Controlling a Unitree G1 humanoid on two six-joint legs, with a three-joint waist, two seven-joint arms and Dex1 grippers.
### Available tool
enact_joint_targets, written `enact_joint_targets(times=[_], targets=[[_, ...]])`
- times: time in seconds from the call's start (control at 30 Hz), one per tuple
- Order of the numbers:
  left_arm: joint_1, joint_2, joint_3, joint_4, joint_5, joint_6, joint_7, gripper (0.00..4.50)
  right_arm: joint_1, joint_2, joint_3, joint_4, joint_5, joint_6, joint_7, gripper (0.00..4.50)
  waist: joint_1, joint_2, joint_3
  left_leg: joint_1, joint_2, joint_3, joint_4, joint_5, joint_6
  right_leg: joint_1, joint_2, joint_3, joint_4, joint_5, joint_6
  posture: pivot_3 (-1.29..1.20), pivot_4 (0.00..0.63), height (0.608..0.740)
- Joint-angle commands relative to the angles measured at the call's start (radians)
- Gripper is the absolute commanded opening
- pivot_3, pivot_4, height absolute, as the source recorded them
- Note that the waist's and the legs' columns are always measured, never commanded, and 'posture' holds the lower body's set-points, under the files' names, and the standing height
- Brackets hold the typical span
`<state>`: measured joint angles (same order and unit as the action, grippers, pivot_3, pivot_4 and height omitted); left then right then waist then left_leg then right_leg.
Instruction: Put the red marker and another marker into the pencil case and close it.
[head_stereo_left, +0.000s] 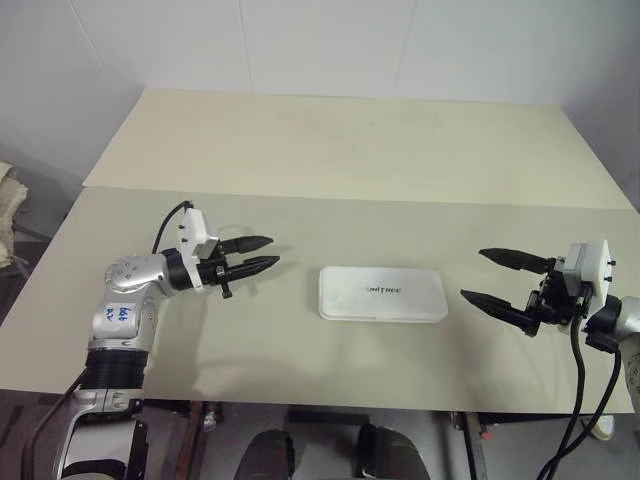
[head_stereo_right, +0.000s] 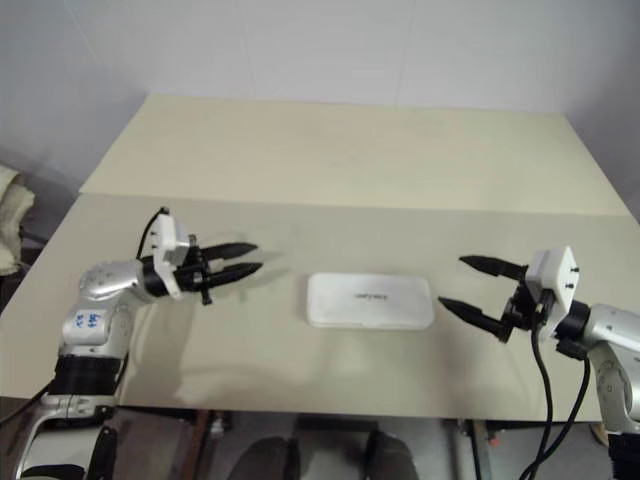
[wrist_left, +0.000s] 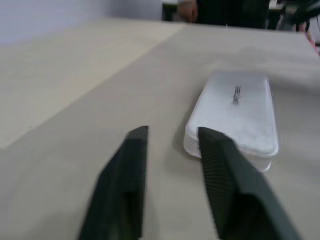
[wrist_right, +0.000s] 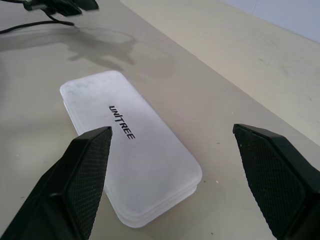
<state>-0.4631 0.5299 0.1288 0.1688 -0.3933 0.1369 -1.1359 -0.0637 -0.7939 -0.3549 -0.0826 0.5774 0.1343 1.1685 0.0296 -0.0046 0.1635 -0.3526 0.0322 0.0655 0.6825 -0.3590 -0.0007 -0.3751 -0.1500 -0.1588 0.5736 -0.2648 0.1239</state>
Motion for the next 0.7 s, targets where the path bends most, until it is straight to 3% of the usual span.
enact_joint_targets(times=[0.03,0.17,0.2,0.43,0.7], targets=[[0.008,-0.006,0.015,-0.082,-0.043,-0.005,0.021,2.95,0.001,-0.011,-0.060,0.020,0.002,-0.040,0.002,4.11,0.000,0.000,0.000,0.000,0.000,0.000,0.000,0.000,0.000,0.000,0.000,0.000,0.000,0.000,0.000,0.00,0.150,0.740],[-0.001,-0.021,-0.006,-0.093,-0.056,0.010,0.019,4.34,0.046,-0.022,-0.097,0.014,-0.008,-0.056,-0.009,4.11,-0.002,0.000,0.000,0.001,0.000,0.001,0.000,0.000,0.000,0.000,0.000,0.000,0.000,0.000,0.000,0.00,0.150,0.740],[-0.006,-0.023,-0.014,-0.087,-0.051,0.003,0.013,4.47,0.060,-0.025,-0.110,0.011,-0.008,-0.056,-0.010,4.11,-0.002,0.000,0.000,0.001,0.000,0.001,0.000,0.000,0.000,0.000,0.000,0.000,0.000,0.000,0.000,0.00,0.150,0.740],[-0.028,-0.043,-0.060,-0.074,-0.039,-0.004,0.017,4.47,0.161,-0.023,-0.195,-0.008,0.005,-0.059,-0.011,4.11,-0.002,0.000,0.000,0.001,0.000,0.001,0.000,0.000,0.000,0.000,0.000,0.000,0.000,0.000,0.000,0.00,0.150,0.740],[-0.034,-0.046,-0.107,-0.082,-0.037,0.008,0.008,4.47,0.167,-0.030,-0.194,-0.001,0.005,-0.057,0.007,4.11,-0.005,0.000,0.000,0.001,0.000,0.002,0.000,0.000,0.000,0.000,0.001,0.001,0.000,0.000,0.000,0.00,0.150,0.740]])
